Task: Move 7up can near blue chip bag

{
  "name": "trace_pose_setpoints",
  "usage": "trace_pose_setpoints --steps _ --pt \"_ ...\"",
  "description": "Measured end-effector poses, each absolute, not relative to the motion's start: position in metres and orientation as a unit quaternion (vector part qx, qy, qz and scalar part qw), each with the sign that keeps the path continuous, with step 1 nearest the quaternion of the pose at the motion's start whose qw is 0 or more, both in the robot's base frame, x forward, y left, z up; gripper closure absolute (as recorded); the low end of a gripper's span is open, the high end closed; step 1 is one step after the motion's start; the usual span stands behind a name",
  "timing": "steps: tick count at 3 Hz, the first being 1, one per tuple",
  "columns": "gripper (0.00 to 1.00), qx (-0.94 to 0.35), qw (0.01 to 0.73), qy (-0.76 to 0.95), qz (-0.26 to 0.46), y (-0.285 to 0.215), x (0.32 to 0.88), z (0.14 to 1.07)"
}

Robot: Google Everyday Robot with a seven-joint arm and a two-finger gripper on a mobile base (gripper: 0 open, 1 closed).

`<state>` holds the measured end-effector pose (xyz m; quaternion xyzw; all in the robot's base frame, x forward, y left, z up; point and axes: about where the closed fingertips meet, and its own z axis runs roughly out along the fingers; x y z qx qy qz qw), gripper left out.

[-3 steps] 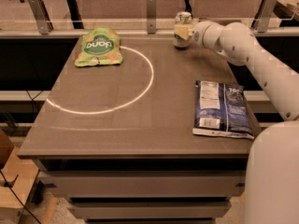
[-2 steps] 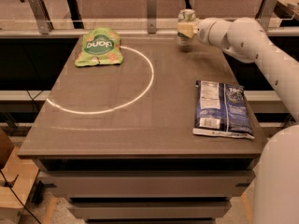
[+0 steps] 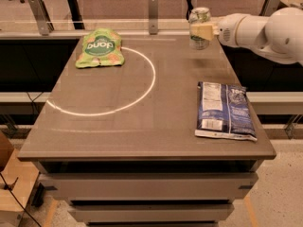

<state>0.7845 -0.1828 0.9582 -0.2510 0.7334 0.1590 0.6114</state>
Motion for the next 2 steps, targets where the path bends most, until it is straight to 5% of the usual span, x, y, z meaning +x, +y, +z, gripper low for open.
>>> trace_pose_setpoints --steps 1,2 --pt "1.00 -0.252 0.612 0.729 0.173 -0.2024 0.7278 0.9671" --pt "1.00 -0.253 0.611 0.729 0.174 -0.2009 0.7283 0.9670"
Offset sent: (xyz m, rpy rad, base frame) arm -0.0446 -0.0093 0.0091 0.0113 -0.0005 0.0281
